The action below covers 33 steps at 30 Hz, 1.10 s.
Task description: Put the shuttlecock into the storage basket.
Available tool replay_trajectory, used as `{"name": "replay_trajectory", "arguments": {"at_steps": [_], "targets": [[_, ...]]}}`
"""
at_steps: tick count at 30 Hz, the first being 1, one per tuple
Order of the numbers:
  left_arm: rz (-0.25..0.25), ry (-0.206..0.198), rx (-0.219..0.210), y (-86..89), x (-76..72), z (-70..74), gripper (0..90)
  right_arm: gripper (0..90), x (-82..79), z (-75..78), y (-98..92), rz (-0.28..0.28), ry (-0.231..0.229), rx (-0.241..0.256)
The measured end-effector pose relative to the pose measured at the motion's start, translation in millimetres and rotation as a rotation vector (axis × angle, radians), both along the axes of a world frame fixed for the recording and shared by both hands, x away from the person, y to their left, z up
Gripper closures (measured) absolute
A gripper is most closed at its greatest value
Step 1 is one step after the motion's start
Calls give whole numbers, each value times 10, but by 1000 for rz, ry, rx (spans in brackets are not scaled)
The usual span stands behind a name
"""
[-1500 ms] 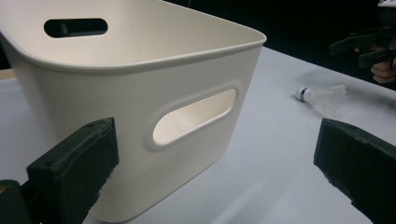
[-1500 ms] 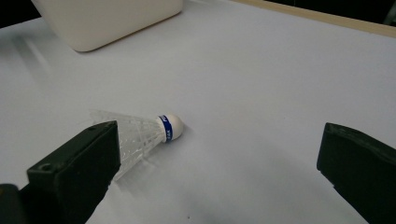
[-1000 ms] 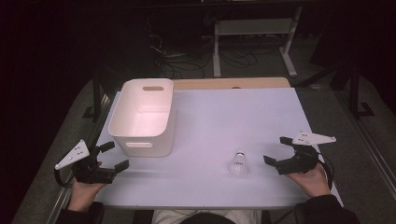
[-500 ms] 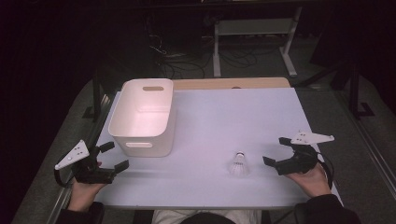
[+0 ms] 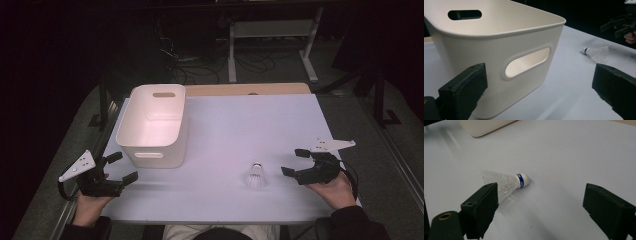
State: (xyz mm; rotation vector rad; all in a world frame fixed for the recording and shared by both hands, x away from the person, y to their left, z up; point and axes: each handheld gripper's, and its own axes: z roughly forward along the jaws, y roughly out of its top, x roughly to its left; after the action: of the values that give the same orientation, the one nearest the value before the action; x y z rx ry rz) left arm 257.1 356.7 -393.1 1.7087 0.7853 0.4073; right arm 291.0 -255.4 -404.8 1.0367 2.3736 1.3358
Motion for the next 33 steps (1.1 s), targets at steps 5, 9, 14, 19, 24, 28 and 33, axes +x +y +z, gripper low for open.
{"name": "replay_trajectory", "arguments": {"at_steps": [5,9,14,19,24,28,33], "targets": [[0,1,1,0,0,0,0,135,15,10,16,18,14,-11],[0,1,2,1,0,0,0,145,33,12,52,40,23,-29],[0,0,2,1,0,0,0,175,56,16,94,69,41,-52],[-1,1,1,1,-1,1,0,253,72,31,123,113,59,-65],[0,0,1,2,-3,1,0,312,83,37,155,141,66,-81],[-1,0,1,2,-3,1,0,402,94,20,185,169,80,-99],[-1,1,2,2,-3,1,0,500,106,2,224,185,84,-122]]}}
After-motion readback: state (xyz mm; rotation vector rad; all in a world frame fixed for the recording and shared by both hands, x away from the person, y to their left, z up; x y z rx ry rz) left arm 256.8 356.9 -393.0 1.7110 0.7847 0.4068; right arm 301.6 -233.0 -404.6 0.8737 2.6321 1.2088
